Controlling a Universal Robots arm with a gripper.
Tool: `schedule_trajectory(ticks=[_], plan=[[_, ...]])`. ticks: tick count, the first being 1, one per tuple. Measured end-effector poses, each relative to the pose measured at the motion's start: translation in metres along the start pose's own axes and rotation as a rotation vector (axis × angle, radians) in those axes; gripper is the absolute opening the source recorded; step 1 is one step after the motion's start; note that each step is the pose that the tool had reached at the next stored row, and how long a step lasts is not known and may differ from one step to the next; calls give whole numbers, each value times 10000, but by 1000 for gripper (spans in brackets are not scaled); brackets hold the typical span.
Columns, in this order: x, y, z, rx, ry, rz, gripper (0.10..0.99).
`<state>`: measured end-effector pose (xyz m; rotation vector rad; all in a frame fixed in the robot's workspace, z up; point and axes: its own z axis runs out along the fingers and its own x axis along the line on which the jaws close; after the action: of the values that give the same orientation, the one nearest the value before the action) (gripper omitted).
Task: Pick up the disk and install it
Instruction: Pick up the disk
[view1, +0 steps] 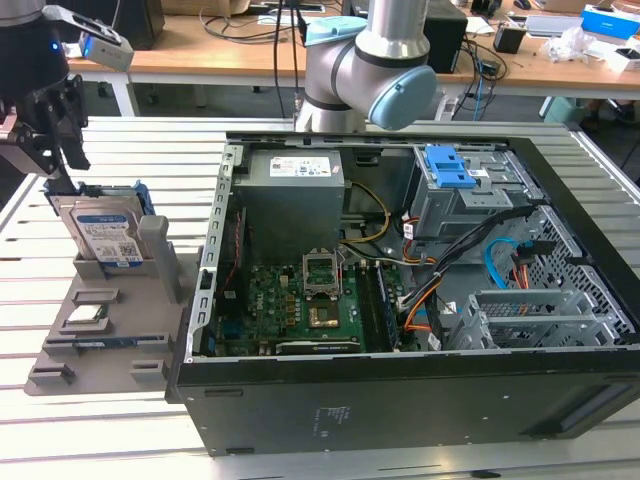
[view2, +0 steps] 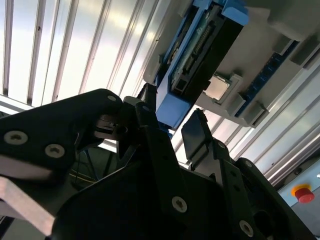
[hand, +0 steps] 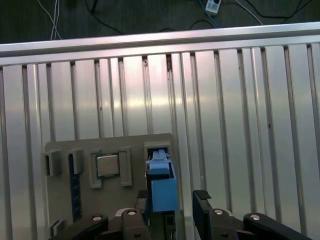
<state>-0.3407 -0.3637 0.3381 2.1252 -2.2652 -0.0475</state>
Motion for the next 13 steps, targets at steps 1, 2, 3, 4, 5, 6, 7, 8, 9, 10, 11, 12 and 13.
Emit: schedule_trajectory(ticks=[1,2,3,4,5,6,7,8,9,10,11,12,13], plan=[[0,-7,11,2,18,-92,482],[-1,-17,28,4,44,-229,482],[-1,-23,37,5,62,-304,482],[-1,-28,44,5,75,-355,482],[-2,-33,52,5,87,-393,482],[-2,-38,59,6,97,-417,482],[-3,-43,67,6,110,-437,482],[-3,-47,74,7,123,-456,482],[-3,-54,85,8,140,-480,482],[-4,-59,94,8,154,-497,482],[-4,-66,107,7,173,-521,482],[-5,-71,117,8,185,-538,482],[-5,-78,136,10,203,-565,482]])
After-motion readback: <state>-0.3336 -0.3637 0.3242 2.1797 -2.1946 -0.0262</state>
